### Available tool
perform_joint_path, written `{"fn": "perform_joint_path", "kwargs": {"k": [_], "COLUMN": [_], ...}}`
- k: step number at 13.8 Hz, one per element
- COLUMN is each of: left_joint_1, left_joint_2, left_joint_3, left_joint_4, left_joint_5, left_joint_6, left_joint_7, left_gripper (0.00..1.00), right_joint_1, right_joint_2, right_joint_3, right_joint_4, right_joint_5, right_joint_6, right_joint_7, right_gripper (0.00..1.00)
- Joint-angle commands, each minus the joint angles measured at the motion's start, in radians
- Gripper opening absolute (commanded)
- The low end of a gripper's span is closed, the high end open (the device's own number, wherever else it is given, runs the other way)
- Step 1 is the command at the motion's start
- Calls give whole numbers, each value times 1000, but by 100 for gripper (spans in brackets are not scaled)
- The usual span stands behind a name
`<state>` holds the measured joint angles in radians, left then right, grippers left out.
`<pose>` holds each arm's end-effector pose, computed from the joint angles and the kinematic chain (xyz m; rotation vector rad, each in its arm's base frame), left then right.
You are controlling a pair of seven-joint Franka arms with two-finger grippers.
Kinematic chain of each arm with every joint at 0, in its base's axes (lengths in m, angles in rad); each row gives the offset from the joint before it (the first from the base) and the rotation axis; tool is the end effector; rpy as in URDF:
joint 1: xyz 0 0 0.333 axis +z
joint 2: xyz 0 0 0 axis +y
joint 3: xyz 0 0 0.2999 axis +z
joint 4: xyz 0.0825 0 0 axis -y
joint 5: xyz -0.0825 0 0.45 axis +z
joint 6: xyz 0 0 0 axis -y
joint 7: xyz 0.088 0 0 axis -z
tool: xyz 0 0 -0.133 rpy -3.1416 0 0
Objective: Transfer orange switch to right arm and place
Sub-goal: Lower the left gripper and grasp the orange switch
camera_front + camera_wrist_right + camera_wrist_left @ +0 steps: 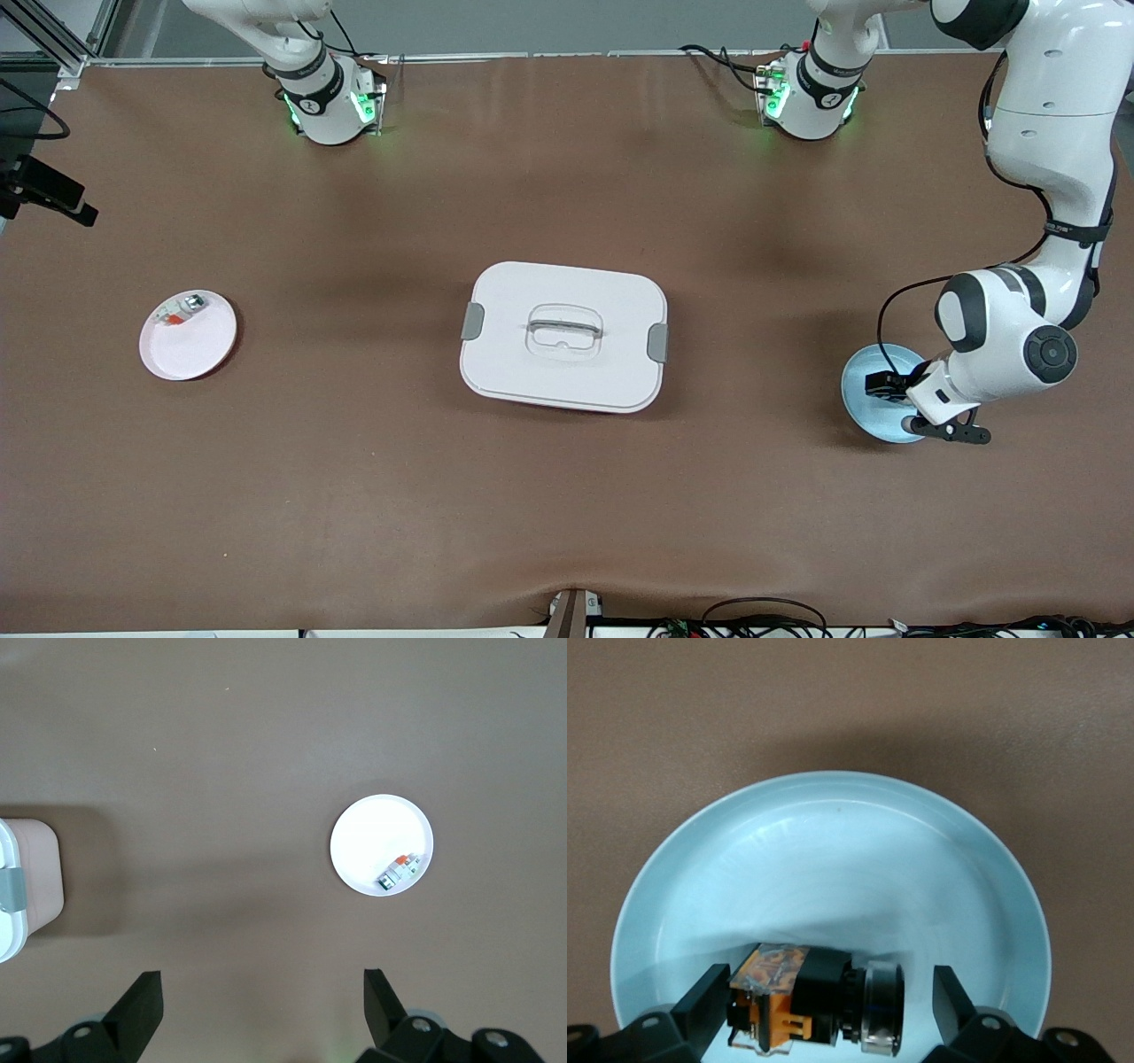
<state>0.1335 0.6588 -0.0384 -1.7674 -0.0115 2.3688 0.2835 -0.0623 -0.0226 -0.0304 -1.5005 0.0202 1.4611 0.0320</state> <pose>0.6835 0.0648 0.0966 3.0874 -0.2671 -0.0776 0.5995 -0.0531 0.6241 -3.1143 0.1912 0.0252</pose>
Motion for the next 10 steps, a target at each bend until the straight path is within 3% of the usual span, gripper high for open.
{"fn": "perform_joint_path", "kwargs": {"k": [1, 3, 5, 7, 10], "left_joint_1": [14, 14, 14, 14, 14], "left_joint_2": [-2, -4, -4, -4, -10], "left_joint_3": [-9, -9, -9, -9, -9], "left_joint_4": [-11, -11, -11, -11, -11], "left_joint_5": [-15, -13, -15, -15, -16], "left_joint_6": [20, 20, 20, 20, 17], "left_joint_7": [29, 29, 29, 29, 29], "left_gripper": [92, 59, 39, 32, 32], "right_joint_1": [-14, -14, -14, -14, -14], "right_joint_2": [-23, -23, -23, -23, -23], "right_joint_3": [7, 7, 7, 7, 7], "right_joint_4": [-21, -21, -21, -21, -20], "right_joint_5": [1, 1, 1, 1, 1], "right_joint_6": [8, 7, 7, 7, 7], "right_joint_7": [-6, -6, -6, -6, -6], "right_gripper": [100, 100, 100, 100, 100]}}
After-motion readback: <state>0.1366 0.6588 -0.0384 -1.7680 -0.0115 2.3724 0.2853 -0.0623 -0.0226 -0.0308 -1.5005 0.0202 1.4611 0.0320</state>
